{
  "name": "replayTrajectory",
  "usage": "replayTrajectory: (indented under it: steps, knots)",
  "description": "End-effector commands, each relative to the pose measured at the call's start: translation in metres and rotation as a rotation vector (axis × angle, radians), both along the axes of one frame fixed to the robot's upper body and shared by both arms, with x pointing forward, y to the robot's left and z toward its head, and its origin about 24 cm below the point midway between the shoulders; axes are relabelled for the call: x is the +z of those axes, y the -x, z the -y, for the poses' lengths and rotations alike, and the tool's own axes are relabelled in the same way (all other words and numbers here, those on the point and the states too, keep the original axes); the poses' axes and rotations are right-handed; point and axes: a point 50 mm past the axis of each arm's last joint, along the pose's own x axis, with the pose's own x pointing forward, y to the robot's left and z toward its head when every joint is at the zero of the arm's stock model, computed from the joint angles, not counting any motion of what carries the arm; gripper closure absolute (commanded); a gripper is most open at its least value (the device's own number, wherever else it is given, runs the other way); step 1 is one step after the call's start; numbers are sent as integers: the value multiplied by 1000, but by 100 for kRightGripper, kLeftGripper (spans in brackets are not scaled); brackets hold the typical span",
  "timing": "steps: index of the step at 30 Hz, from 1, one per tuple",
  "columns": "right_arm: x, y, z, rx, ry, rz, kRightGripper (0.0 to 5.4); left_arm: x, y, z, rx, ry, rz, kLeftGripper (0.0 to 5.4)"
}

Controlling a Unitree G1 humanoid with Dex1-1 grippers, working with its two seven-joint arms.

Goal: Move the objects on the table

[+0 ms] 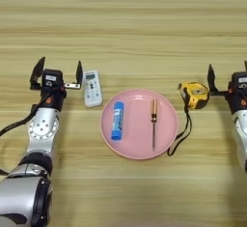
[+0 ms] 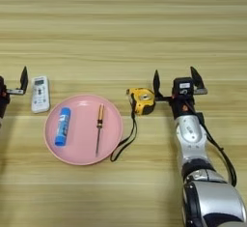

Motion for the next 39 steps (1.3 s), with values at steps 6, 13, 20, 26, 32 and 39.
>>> replayTrajectory:
  steps: [6, 13, 20, 26, 32, 39]
  knots:
    - [1, -3, -7, 19, 36, -5, 0, -2, -5, 2, -33, -47, -60, 3]
    - [-1, -3, -15, 28, 75, -1, 0, 0, -22, 11, -97, -73, -172, 3]
    - [-2, -3, -21, 31, 96, 6, 0, 22, -44, 28, -158, -29, -162, 3]
    - [-2, -2, -25, 32, 108, 14, 0, 25, -50, 41, -193, 2, -201, 3]
    - [-1, -2, -28, 35, 122, 21, 0, 17, -49, 47, -186, 17, -297, 3]
    - [-1, -3, -30, 30, 130, 23, 0, 2, -49, 43, -16, -24, -450, 3]
